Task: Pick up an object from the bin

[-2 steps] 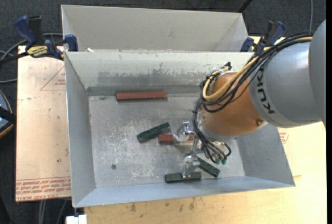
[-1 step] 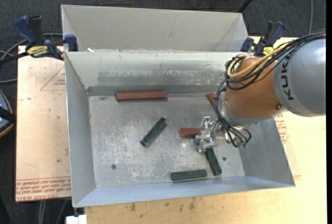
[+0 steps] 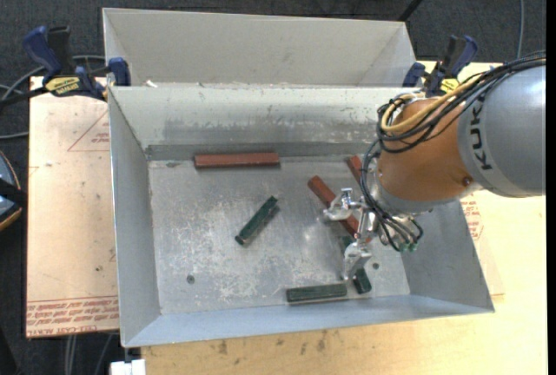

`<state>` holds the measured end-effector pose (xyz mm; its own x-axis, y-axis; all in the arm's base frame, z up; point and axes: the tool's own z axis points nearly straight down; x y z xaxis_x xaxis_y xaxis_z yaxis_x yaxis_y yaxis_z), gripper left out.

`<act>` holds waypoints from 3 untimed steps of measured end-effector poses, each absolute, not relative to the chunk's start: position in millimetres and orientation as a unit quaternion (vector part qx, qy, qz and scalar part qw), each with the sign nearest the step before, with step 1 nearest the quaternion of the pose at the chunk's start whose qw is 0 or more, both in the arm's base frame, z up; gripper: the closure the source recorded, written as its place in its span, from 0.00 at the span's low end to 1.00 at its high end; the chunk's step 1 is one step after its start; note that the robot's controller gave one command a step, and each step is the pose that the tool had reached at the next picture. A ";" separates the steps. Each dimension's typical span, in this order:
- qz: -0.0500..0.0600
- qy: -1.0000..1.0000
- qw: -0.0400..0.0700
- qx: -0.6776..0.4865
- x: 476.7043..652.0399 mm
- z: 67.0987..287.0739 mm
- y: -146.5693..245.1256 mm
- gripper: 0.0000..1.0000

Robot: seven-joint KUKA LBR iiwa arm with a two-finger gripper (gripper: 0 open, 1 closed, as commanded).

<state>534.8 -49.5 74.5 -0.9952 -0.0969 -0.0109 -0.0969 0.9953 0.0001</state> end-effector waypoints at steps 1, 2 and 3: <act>0.000 0.999 0.006 -0.048 534.8 74.4 -49.6 0.00; 0.000 0.983 0.002 -0.185 589.4 79.4 -118.5 1.00; 0.001 0.983 0.002 -0.185 589.3 79.3 -118.5 1.00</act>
Offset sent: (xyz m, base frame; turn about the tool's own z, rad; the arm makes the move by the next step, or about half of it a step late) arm 0.0537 -0.0697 0.0048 -0.2781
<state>589.3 -118.5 79.3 -0.9317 -0.3632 -0.0036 -0.3632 0.9317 0.0005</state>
